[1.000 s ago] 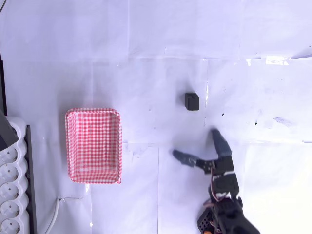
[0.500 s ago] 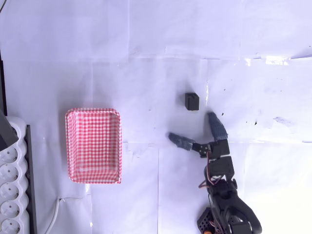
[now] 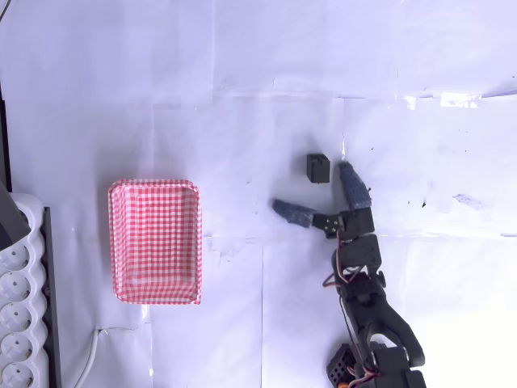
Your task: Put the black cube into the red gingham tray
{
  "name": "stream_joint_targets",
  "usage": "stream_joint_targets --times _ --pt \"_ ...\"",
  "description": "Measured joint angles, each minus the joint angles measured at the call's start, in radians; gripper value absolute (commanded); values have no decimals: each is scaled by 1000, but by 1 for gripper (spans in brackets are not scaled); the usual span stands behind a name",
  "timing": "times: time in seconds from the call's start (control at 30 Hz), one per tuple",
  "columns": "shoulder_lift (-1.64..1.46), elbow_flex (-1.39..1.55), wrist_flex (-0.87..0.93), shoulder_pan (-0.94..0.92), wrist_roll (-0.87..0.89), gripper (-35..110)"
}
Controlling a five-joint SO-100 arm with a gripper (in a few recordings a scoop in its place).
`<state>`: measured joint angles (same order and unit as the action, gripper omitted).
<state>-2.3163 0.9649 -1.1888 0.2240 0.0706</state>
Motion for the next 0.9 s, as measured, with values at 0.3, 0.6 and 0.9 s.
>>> stream_joint_targets --times 0.3,0.6,0.9 --pt "-61 109 0 2 0 60" --pt "-98 156 -26 6 0 60" --pt "-101 160 -28 8 -15 52"
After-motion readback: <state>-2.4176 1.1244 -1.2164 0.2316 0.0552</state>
